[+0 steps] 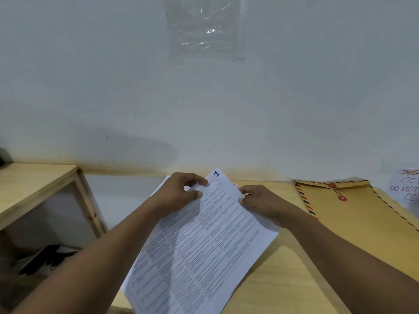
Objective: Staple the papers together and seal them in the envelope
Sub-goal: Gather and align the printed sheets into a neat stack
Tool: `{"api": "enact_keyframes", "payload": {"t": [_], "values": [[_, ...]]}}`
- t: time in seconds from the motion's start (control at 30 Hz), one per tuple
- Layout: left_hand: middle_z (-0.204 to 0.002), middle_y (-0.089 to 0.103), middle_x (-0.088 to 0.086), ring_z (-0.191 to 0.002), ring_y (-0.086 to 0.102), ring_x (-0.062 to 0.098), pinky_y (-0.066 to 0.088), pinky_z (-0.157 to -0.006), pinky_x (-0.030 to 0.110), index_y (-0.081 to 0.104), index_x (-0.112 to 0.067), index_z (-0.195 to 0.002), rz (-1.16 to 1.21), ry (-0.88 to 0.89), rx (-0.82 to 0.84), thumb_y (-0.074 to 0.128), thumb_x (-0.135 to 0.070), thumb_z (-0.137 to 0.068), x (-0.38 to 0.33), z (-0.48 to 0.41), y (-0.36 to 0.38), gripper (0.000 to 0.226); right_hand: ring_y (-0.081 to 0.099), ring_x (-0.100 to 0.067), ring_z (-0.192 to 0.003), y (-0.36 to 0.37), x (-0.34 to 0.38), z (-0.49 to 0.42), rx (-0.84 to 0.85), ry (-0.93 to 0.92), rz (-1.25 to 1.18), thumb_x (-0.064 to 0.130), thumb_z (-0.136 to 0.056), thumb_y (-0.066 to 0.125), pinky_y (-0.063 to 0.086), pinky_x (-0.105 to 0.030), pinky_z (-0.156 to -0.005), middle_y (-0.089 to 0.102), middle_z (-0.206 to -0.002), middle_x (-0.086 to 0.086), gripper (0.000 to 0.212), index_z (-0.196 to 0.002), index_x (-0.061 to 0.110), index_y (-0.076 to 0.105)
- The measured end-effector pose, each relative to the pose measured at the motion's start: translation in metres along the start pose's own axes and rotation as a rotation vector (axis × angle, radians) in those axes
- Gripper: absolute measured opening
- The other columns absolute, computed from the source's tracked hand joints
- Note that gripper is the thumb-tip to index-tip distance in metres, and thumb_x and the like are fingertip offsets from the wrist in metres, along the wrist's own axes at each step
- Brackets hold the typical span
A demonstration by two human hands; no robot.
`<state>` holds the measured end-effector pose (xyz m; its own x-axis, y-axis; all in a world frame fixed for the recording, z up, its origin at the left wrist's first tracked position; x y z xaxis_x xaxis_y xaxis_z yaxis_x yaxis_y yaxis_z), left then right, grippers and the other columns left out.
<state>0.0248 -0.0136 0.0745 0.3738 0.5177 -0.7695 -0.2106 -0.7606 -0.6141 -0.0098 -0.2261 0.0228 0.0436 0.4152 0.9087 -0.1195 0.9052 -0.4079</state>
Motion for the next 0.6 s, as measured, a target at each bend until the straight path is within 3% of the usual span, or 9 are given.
{"api": "enact_keyframes", "payload": {"t": [0.17,0.3,0.37,0.43,0.5,0.6], "values": [[-0.115,0.071,-0.019,-0.108,0.064,-0.004,0.047,-0.094,0.020,0.077,-0.030,-0.109,0.006,-0.009,0.015,0.071,-0.013,-0.091,0.007,0.000,0.016,0.026,0.072,-0.017,-0.079,-0.007,-0.001,0.000,-0.064,-0.043,0.053,0.011,-0.098,0.052,0.054,-0.028,-0.075,0.078,-0.094,-0.009,0.020,-0.104,0.011,0.071],[-0.113,0.068,-0.022,-0.109,0.064,0.002,0.050,-0.095,0.026,0.079,-0.029,-0.104,0.101,-0.027,-0.137,0.070,-0.012,-0.091,0.011,-0.001,0.013,0.023,0.070,-0.020,-0.083,-0.028,-0.022,0.000,-0.163,0.020,0.053,0.030,-0.093,0.064,0.052,-0.034,-0.079,0.076,-0.090,-0.004,0.016,-0.100,0.018,0.072],[-0.107,0.063,-0.027,-0.106,0.062,0.001,0.050,-0.088,0.019,0.078,-0.025,-0.105,0.166,-0.035,-0.208,0.068,-0.009,-0.093,0.014,0.000,0.008,0.023,0.071,-0.025,-0.086,-0.043,-0.043,0.005,-0.240,0.106,-0.092,0.033,-0.092,0.067,0.055,-0.034,-0.069,0.075,-0.100,-0.009,0.019,-0.100,0.017,0.072],[-0.111,0.066,-0.020,-0.108,0.064,0.008,0.053,-0.091,0.024,0.077,-0.026,-0.106,0.239,-0.064,-0.257,0.067,-0.009,-0.094,0.022,0.001,0.007,0.023,0.070,-0.031,-0.093,-0.045,-0.065,0.010,-0.286,0.191,-0.376,0.023,-0.095,0.066,0.056,-0.037,-0.065,0.072,-0.109,-0.014,0.019,-0.106,0.009,0.069],[-0.120,0.068,-0.010,-0.112,0.066,0.016,0.055,-0.097,0.038,0.075,-0.030,-0.103,0.279,-0.100,-0.267,0.066,-0.011,-0.094,0.029,0.000,0.011,0.023,0.067,-0.036,-0.100,-0.038,-0.075,0.012,-0.321,0.218,-0.606,0.009,-0.097,0.058,0.056,-0.043,-0.072,0.069,-0.114,-0.017,0.015,-0.110,0.005,0.065],[-0.127,0.064,-0.006,-0.112,0.065,0.018,0.054,-0.099,0.040,0.072,-0.035,-0.101,0.255,-0.137,-0.221,0.064,-0.013,-0.096,0.031,-0.001,0.026,0.025,0.067,-0.036,-0.103,-0.032,-0.078,0.008,-0.395,0.200,-0.628,0.002,-0.095,0.050,0.055,-0.053,-0.091,0.071,-0.113,-0.016,0.026,-0.116,0.007,0.064]]}}
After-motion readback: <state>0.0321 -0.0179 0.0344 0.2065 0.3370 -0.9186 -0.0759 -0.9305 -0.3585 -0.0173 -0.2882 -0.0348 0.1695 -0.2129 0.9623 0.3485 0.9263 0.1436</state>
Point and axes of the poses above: each hand's wrist, its own z-axis away from the middle knuckle, its own y-axis out of the palm, x = y × z, the point moved 9 cm from there along -z, towards the middle knuckle
